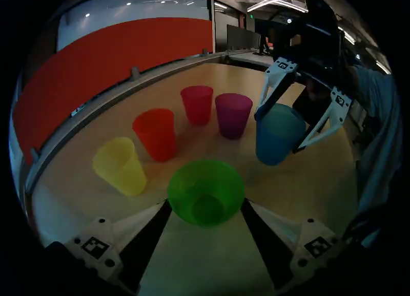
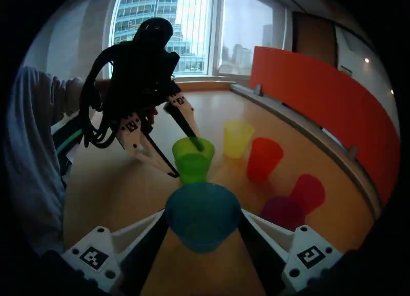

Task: Pour water

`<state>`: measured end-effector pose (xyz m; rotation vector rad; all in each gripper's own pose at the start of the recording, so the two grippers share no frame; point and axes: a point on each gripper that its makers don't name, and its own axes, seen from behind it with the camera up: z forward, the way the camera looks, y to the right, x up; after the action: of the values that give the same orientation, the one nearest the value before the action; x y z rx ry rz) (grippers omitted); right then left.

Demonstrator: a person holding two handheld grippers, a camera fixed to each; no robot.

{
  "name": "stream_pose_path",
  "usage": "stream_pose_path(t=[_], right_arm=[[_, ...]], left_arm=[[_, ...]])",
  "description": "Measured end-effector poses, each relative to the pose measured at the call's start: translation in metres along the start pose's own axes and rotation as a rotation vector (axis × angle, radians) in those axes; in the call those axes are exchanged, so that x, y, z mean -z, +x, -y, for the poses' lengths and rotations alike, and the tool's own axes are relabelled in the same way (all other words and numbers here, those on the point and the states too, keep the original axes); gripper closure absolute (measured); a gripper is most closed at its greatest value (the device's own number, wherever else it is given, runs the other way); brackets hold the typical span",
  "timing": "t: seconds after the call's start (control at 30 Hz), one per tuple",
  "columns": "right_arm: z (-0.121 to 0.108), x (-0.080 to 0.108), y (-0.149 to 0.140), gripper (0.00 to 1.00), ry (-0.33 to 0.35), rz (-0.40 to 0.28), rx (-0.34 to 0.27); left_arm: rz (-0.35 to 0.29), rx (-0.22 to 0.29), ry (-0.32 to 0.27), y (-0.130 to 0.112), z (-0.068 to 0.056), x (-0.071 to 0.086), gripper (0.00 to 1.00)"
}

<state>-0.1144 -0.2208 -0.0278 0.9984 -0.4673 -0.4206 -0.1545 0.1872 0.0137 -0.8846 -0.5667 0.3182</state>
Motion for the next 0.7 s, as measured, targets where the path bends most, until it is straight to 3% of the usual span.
stream_pose_path(t=[0.7], right_arm=[[-0.001, -0.016, -0.020, 0.08, -0.012, 0.015, -0.010]], left_arm=[[-0.029, 0.036, 0.009, -0.005, 0.007, 0.020, 0.00]])
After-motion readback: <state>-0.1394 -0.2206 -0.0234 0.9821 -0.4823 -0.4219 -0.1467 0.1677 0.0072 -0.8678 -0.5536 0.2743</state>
